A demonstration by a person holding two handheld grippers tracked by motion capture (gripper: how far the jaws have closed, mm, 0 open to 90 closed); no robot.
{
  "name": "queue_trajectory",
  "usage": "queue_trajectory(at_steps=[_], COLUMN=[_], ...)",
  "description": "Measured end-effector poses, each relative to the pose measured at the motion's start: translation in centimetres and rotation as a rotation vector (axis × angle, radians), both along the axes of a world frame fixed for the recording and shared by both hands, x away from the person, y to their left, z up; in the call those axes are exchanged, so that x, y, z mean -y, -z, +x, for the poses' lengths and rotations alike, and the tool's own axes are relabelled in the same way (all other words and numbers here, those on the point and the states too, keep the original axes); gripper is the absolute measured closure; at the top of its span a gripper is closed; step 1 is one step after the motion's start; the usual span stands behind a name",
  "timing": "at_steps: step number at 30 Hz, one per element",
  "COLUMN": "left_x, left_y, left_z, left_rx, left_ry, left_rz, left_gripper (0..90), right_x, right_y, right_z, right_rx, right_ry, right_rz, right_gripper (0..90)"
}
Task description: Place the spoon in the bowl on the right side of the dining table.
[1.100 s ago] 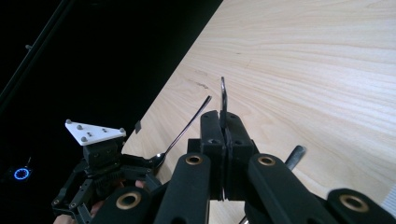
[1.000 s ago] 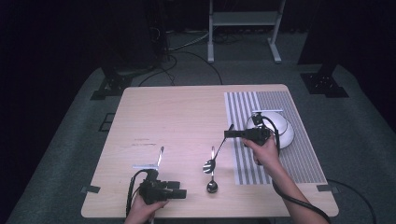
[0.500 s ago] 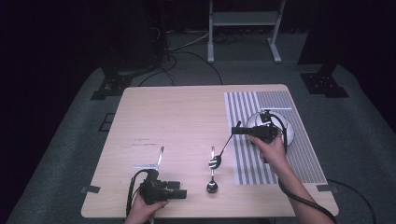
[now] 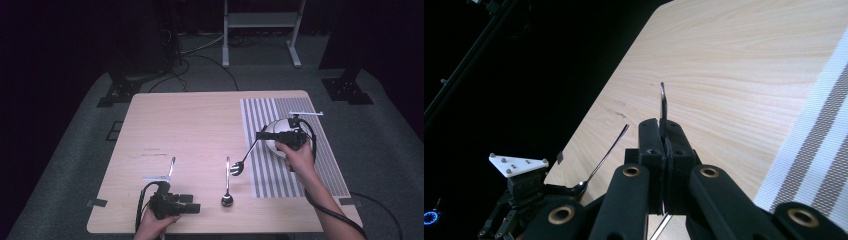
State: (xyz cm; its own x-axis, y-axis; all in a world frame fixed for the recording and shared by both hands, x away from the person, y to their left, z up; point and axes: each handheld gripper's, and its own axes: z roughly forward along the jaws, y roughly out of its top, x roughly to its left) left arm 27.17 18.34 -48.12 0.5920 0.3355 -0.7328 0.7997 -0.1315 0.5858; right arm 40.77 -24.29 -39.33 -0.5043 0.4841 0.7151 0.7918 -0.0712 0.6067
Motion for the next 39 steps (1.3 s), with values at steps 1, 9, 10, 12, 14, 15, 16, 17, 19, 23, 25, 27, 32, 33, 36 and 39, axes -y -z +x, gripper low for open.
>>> queue_trajectory(at_steps=[1,9,10,12,14,15,16,17,19,23,25,27,32,33,36,39], left_x=[0.0,-0.1,0.0,-0.1,-0.1,-0.1,0.0,0.0,0.0,0.0,0.0,0.0,0.0,0.0,0.0,0.0], left_y=[0.0,0.0,0.0,0.0,0.0,0.0,0.0,0.0,0.0,0.0,0.0,-0.1,0.0,0.0,0.0,0.0], left_z=[0.0,0.0,0.0,0.0,0.0,0.0,0.0,0.0,0.0,0.0,0.0,0.0,0.1,0.1,0.1,0.1], left_rx=[0.001,0.004,0.003,0.003,0.004,0.004,0.003,0.003,0.003,0.008,0.007,0.008,0.004,0.004,0.006,0.006], left_ry=[-0.001,-0.007,-0.007,-0.007,-0.008,-0.008,-0.007,-0.007,-0.007,-0.002,-0.003,-0.004,-0.008,-0.008,-0.005,-0.005], left_rz=[0.000,-0.003,-0.002,-0.004,-0.004,-0.004,-0.003,-0.003,-0.002,-0.001,-0.003,-0.003,-0.004,-0.004,-0.004,-0.004], left_gripper=[4.8,4.8,4.8,4.8,4.8,4.8,4.8,4.8,4.8,4.8,4.8,4.8,4.8,4.8,4.8,4.8], right_x=[0.1,1.5,1.7,2.0,2.6,2.6,3.0,3.0,3.4,4.0,4.3,4.6,5.7,5.7,6.5,6.9], right_y=[0.0,-0.1,-0.1,-0.1,-0.2,-0.2,-0.3,-0.3,-0.5,-0.9,-1.0,-1.1,-1.3,-1.3,-1.4,-1.4], right_z=[0.0,0.2,0.2,0.2,0.2,0.2,0.3,0.3,0.3,0.4,0.4,0.5,0.6,0.6,0.6,0.7], right_rx=[0.001,-0.001,-0.001,-0.002,-0.005,-0.005,-0.002,-0.002,0.001,-0.002,0.003,0.004,0.000,0.000,0.000,0.001], right_ry=[0.003,0.039,0.044,0.051,0.066,0.066,0.074,0.074,0.082,0.098,0.106,0.114,0.143,0.143,0.165,0.175], right_rz=[0.000,0.005,0.004,0.001,0.001,0.001,0.003,0.003,0.003,0.007,0.005,0.003,0.003,0.003,0.006,0.008], right_gripper=[88.7,88.8,88.8,88.8,88.8,88.8,88.8,88.8,88.8,88.8,88.8,88.8,88.8,88.8,88.8,88.8])
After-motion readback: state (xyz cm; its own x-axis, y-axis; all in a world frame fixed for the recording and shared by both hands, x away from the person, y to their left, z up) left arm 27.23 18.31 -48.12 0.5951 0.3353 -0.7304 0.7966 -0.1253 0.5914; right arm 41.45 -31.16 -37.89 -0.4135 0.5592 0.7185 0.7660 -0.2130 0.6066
